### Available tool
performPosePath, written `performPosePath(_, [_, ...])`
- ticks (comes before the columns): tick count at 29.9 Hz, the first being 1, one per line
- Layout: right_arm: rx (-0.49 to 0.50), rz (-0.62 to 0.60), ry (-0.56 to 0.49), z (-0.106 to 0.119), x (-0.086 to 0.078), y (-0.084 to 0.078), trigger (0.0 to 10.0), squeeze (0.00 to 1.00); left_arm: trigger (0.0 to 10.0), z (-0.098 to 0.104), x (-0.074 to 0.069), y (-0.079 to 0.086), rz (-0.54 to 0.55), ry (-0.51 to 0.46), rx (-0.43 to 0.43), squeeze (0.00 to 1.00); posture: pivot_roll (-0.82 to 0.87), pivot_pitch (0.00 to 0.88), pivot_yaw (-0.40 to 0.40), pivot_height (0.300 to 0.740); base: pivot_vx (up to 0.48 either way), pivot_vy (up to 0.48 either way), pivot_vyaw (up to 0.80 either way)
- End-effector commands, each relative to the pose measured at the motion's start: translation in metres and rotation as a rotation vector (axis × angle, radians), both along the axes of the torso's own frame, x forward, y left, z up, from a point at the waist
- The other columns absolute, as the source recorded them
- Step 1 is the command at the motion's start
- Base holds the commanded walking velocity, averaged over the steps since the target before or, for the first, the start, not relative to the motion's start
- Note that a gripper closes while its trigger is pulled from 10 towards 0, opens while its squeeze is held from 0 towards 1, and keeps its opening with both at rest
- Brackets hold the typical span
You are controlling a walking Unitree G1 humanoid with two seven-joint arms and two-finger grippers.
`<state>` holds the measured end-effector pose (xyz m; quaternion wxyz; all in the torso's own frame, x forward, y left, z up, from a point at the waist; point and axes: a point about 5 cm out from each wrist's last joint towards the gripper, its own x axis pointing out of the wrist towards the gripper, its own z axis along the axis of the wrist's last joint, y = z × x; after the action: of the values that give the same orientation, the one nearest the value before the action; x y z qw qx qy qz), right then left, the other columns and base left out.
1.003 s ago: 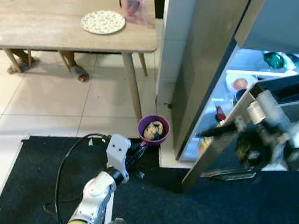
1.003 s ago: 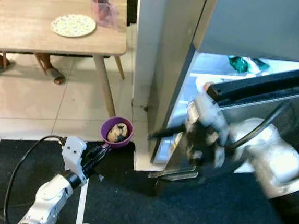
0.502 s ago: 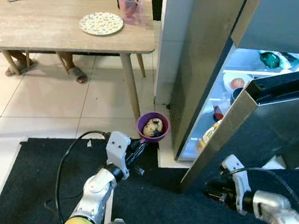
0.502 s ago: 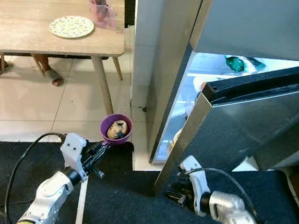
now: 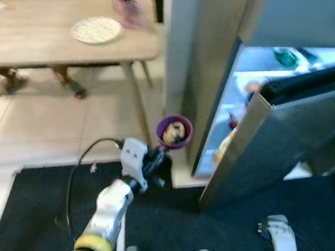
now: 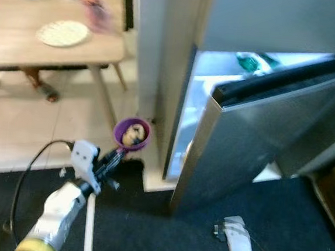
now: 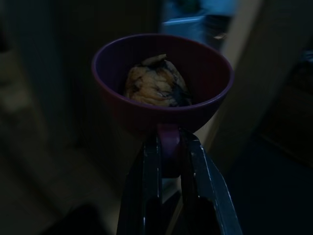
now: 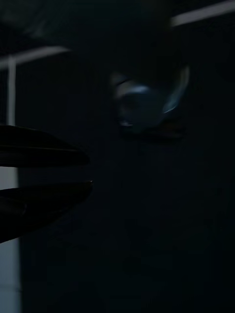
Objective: Restocking fridge
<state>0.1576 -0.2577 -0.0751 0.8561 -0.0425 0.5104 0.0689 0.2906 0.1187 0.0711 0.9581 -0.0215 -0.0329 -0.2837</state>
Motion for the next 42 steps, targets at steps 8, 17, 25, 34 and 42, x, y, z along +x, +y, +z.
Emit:
performPosePath(8, [-0.031,-0.034,0.025,-0.005,-0.010,-0.003,10.0,0.00,10.0,0.011,0.009,-0.007,0.005,-0.048,-0.012,0.00,0.00,0.074,0.000,0.740,0.000,0.000,-0.80])
performPosePath(17, [-0.047,-0.014,-0.021,0.000,-0.002,-0.006,10.0,0.00,10.0,0.016,0.013,-0.004,0.030,-0.075,-0.002,0.00,-0.01,0.077,0.006,0.740,0.000,0.000,-0.24])
performPosePath(25, [-0.045,0.012,-0.001,-0.005,-0.008,0.000,10.0,0.00,10.0,0.016,0.017,0.013,0.173,-0.062,-0.041,0.00,-0.01,0.092,0.010,0.740,0.000,0.000,0.00])
performPosePath(34, [-0.051,0.013,0.005,-0.008,-0.019,-0.001,10.0,0.00,10.0,0.022,0.028,0.010,0.239,-0.040,-0.124,0.00,-0.02,0.158,0.006,0.740,0.000,0.000,0.00])
performPosePath(42, [-0.051,-0.005,-0.021,-0.008,-0.019,0.000,10.0,0.00,10.0,0.049,0.053,-0.008,0.161,-0.067,-0.174,0.00,-0.05,0.213,0.024,0.740,0.000,0.000,0.00])
